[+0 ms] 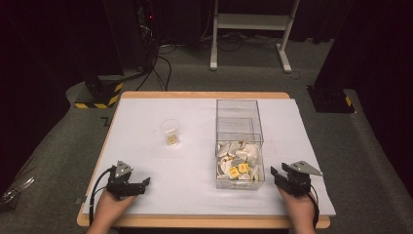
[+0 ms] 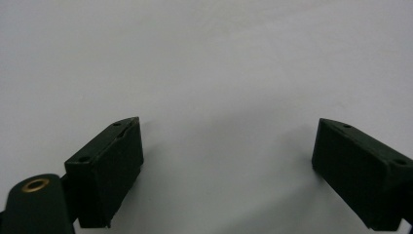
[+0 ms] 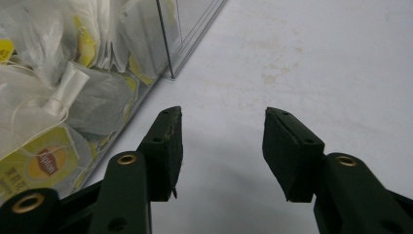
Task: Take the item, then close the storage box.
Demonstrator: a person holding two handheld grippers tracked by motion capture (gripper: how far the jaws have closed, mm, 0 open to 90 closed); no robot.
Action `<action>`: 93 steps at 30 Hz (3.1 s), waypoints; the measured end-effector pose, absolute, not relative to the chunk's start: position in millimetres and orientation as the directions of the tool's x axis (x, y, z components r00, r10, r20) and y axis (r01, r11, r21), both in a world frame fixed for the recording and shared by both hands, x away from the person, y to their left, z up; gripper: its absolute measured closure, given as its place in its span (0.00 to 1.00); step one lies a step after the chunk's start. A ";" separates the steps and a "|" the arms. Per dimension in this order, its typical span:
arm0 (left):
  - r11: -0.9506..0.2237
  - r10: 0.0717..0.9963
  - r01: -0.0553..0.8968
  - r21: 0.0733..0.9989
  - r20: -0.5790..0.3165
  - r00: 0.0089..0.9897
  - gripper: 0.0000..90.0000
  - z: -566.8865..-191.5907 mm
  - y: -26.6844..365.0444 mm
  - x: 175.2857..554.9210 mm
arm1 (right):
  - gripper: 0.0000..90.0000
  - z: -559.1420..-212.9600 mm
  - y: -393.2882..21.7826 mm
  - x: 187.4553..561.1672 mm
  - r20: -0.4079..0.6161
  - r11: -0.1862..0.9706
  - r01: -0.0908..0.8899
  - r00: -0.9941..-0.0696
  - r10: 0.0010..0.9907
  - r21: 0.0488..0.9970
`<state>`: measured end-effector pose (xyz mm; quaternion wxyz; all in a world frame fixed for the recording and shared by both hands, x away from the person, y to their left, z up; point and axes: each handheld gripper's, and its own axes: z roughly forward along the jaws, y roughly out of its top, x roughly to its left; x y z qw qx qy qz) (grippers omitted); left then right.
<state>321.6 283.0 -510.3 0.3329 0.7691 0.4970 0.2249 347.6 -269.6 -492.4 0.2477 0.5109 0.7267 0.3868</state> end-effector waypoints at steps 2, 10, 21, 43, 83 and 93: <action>-0.284 0.915 0.615 0.736 0.016 0.404 0.13 -510.3 282.8 321.4 | 0.53 -491.1 -270.1 346.0 0.040 0.177 0.549 -0.360 0.932 0.817; -0.283 0.914 0.616 0.735 0.014 0.405 0.13 -510.3 283.0 321.7 | 0.49 -486.0 -268.8 338.0 0.036 0.182 0.536 -0.372 0.928 0.825; -0.282 0.914 0.619 0.733 0.009 0.405 0.13 -510.2 282.8 322.0 | 0.42 -472.2 -269.4 322.7 0.056 0.164 0.508 -0.389 0.920 0.845; -0.280 0.914 0.622 0.731 0.006 0.405 0.13 -510.0 282.9 322.3 | 0.39 -467.9 -264.0 298.3 0.039 0.200 0.487 -0.436 0.899 0.850; -0.284 0.911 0.626 0.726 0.001 0.412 0.11 -510.0 282.6 324.9 | 0.27 -474.4 -236.8 288.6 0.084 0.206 0.480 -0.515 0.853 0.853; -0.284 0.911 0.626 0.726 0.002 0.412 0.11 -510.0 282.7 324.9 | 0.26 -474.3 -232.4 289.2 0.083 0.203 0.472 -0.517 0.852 0.858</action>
